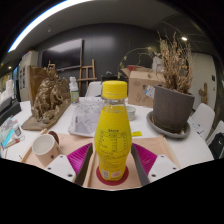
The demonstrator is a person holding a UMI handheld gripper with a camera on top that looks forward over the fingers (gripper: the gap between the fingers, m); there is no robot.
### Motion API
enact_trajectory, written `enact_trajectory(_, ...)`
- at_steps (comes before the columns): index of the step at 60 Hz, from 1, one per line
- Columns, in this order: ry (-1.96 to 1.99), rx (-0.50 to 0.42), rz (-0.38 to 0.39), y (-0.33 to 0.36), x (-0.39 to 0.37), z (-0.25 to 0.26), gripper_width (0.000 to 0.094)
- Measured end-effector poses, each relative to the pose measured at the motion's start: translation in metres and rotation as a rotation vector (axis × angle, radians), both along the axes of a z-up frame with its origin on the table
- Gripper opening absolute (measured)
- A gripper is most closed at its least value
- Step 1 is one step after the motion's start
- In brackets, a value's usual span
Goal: Pour water
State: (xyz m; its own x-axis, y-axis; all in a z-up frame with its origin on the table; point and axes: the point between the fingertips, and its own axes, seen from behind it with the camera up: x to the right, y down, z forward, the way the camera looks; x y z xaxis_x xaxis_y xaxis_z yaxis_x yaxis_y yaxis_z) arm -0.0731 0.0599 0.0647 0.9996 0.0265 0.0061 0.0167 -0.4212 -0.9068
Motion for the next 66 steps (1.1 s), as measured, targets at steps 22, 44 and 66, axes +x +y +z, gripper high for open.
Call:
enact_trajectory(22, -0.087, -0.034, -0.075, -0.127, -0.039, 0.091, 0.0861)
enact_trajectory(44, -0.024, -0.115, -0.11, -0.319, -0.115, 0.153, 0.0861)
enact_trajectory(66, -0.062, -0.133, -0.096, -0.39, -0.112, 0.165, 0.0858)
